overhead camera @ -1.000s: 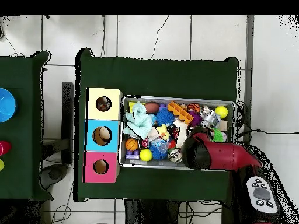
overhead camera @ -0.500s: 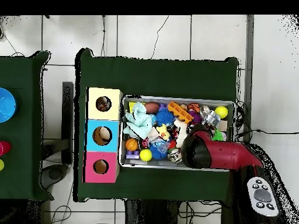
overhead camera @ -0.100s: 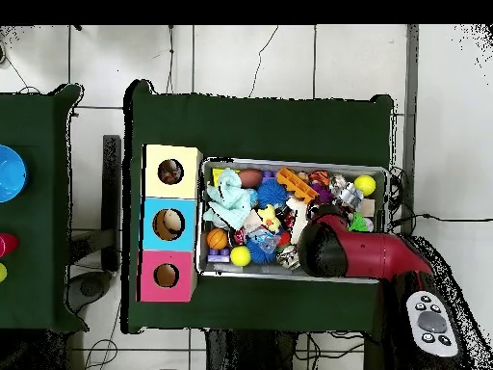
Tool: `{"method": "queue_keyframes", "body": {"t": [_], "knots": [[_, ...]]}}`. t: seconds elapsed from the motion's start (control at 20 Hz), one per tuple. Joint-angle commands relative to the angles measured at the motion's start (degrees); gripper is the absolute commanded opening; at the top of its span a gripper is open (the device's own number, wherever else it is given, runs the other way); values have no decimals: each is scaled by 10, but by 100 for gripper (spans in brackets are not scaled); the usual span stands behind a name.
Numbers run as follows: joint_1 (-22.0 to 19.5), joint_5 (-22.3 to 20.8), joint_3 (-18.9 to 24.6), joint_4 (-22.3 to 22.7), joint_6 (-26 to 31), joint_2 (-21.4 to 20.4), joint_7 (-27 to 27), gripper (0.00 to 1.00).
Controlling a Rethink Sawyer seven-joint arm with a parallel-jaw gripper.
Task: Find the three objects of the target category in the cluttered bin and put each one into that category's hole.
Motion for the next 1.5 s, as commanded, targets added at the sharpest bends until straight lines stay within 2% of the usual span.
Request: {"method": "queue_keyframes", "body": {"t": [0.05,0.3,0.75,1.0,1.25,1.5], "knots": [[-22,-36,59,-11,67,7,-48,100],[-70,-52,97,-12,71,7,-83,100],[-145,-83,150,-14,86,12,-113,100],[-159,-100,154,1,73,30,-85,100],[-143,-85,123,46,53,34,-12,100],[-138,-73,111,73,45,31,17,100]]}}
